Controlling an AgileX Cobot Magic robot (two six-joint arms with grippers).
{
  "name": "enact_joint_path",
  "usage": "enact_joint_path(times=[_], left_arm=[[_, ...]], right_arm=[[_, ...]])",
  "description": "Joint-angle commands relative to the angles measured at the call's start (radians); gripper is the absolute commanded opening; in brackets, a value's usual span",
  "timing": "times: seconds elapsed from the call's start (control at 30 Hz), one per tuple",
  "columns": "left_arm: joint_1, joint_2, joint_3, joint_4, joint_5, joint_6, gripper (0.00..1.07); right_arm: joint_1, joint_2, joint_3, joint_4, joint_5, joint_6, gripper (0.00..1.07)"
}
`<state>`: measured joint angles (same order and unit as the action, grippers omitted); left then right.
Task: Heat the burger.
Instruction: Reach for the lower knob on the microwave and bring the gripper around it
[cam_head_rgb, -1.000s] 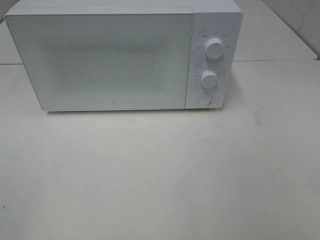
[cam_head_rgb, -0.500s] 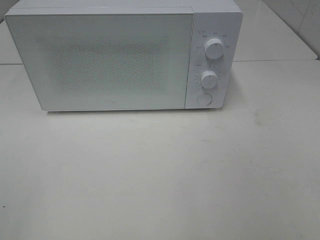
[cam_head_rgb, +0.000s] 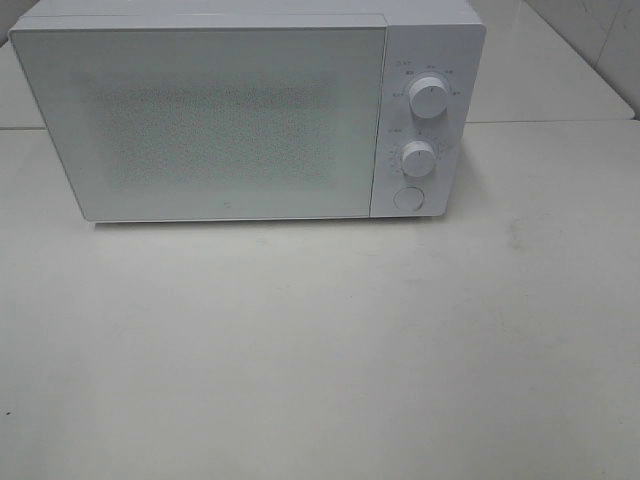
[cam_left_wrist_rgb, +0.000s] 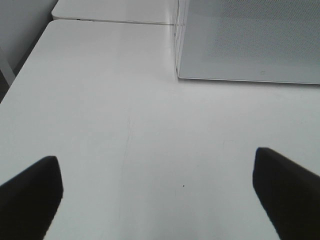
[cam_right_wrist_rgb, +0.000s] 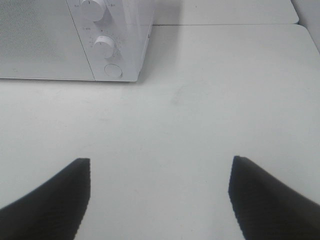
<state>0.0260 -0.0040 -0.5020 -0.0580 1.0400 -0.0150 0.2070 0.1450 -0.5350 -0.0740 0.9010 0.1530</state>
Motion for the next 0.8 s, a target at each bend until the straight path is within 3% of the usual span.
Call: enact_joint_path(times=[0.03, 0.2, 0.8], left_arm=[[0.001, -0.026, 0.003, -0.003, -0.004, -0.005, 0.98], [0.001, -0.026, 0.003, -0.003, -0.004, -0.005, 0.98], [0.001, -0.026, 0.003, -0.003, -0.004, -0.005, 0.98]], right_arm=[[-0.008, 0.091, -0.007, 0.005, -0.091, 0.006, 0.74], [-0.008, 0.156, -0.007, 0.005, -0.142, 0.006, 0.74], [-0.008, 0.609, -0.007, 0.005, -0.602, 0.006, 0.74]])
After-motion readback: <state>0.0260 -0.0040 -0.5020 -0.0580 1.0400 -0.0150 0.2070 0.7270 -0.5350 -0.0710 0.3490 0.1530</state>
